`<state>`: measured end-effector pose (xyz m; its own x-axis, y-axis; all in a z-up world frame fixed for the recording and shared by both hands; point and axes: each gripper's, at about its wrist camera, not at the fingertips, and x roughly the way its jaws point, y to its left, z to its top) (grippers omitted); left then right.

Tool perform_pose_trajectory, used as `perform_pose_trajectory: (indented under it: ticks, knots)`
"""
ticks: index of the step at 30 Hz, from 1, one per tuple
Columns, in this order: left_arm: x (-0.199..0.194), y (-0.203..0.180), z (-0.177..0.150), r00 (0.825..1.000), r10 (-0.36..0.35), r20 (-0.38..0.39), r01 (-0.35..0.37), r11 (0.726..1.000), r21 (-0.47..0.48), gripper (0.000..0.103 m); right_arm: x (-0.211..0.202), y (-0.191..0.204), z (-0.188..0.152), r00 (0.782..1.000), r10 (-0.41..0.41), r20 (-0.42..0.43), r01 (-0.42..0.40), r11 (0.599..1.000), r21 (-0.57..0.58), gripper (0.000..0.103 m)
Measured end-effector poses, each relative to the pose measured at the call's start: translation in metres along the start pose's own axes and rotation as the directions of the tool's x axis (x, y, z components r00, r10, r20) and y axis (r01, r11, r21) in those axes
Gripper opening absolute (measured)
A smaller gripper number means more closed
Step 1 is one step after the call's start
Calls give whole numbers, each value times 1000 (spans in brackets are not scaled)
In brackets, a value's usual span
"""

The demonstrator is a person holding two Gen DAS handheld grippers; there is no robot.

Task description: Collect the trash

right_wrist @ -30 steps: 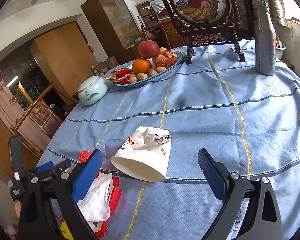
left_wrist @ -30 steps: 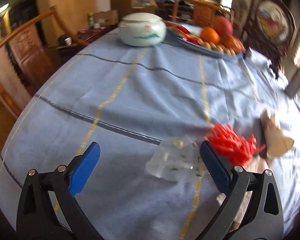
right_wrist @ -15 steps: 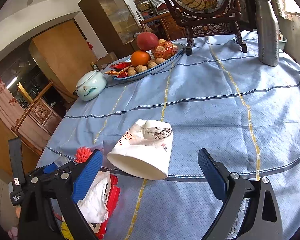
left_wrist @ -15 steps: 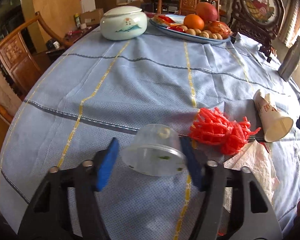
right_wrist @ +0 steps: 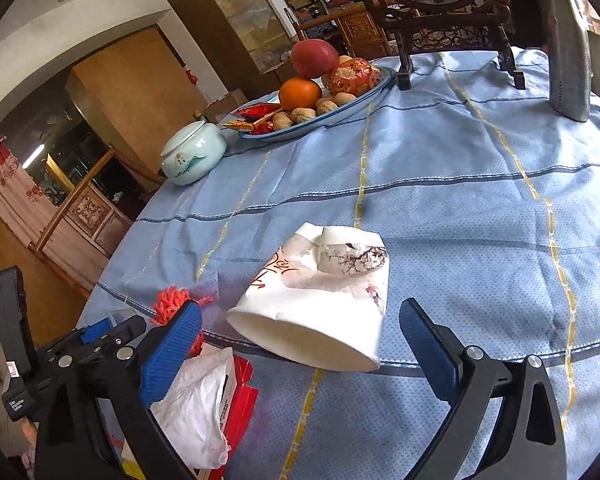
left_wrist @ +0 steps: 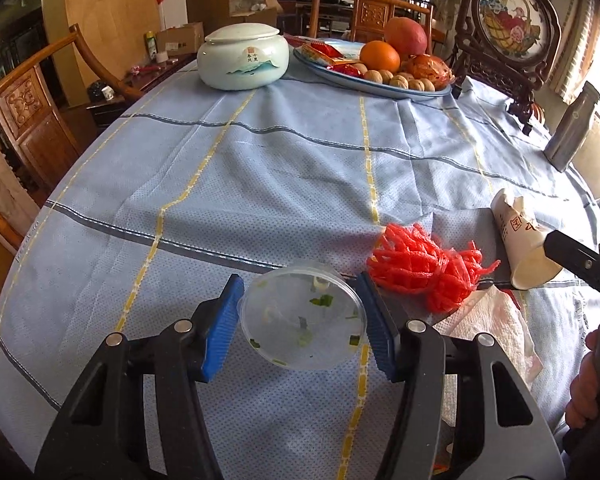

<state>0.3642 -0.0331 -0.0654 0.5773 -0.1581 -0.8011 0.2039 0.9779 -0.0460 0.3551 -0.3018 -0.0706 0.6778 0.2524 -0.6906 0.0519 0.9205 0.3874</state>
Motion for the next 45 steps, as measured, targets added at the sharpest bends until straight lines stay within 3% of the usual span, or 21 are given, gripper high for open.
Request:
perform_pose_trajectory:
  ticks: [6,8,14,24,30,38,45]
  knots:
    - [3,0,0,1000,8,-8,-8,1000,3,57,19,0,3,998,-35,-45,35,999,-4,97]
    - [4,0,0,1000,15,-10,-15,1000,5,57,19,-1,3,998,-33,-51,33,999,-9,85]
    - [2,3,0,1000,20,8,-20,1000,-9,57,-14,8,8,998,-15,53,18,999,-38,85]
    - [-7,3,2,998,17,55,-16,1000,-10,57,-18,12,9,999,-10,52,13,998,-57,86]
    - [-9,3,1,996,53,68,-52,999,-13,57,-23,18,8,998,5,61,-1,998,-69,86]
    - [-40,15,-14,996,17,88,-8,995,-97,55,-33,17,8,996,23,82,-18,998,-66,86]
    - [-87,27,-33,989,54,140,-36,991,-132,54,-48,23,2,993,68,95,-61,995,-77,86]
